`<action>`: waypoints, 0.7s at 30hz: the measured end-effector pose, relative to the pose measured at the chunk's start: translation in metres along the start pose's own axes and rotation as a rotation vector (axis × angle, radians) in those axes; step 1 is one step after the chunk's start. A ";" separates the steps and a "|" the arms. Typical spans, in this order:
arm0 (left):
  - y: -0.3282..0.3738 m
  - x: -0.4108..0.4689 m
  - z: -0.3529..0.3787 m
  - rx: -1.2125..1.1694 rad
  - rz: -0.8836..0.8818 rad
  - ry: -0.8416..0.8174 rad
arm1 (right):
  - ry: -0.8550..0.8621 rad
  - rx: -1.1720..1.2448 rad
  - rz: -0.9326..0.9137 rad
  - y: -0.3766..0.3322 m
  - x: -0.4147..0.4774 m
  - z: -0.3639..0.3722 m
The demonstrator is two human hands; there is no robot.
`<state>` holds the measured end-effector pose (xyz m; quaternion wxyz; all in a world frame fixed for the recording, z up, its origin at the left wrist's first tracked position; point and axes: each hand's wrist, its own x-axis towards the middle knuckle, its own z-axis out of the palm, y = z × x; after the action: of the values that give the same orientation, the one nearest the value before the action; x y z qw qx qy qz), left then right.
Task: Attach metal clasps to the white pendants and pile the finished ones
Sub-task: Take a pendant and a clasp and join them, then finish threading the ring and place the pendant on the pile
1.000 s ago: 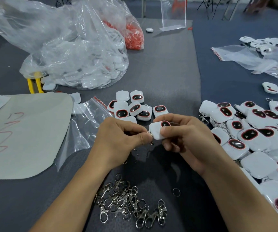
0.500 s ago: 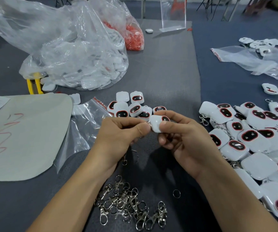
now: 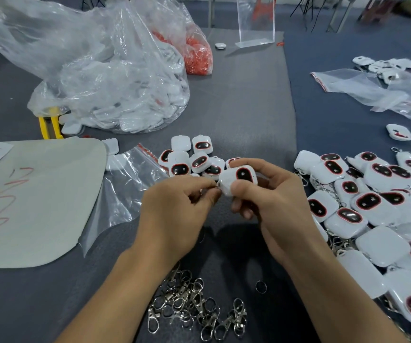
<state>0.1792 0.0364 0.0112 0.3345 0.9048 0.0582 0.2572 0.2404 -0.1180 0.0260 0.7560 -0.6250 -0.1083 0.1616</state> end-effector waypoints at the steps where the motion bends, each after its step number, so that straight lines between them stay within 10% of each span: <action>1: 0.000 0.001 0.001 -0.115 -0.076 0.008 | 0.010 0.045 0.040 0.000 0.001 -0.002; 9: 0.006 0.007 -0.002 -0.560 -0.243 0.018 | -0.092 0.202 0.179 0.000 0.005 -0.005; 21: 0.003 -0.002 0.004 0.293 0.272 0.103 | 0.011 -0.208 -0.220 0.007 -0.002 0.006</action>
<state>0.1799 0.0310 0.0098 0.1582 0.9290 -0.0107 0.3344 0.2358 -0.1116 0.0199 0.7008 -0.6853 -0.1882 0.0620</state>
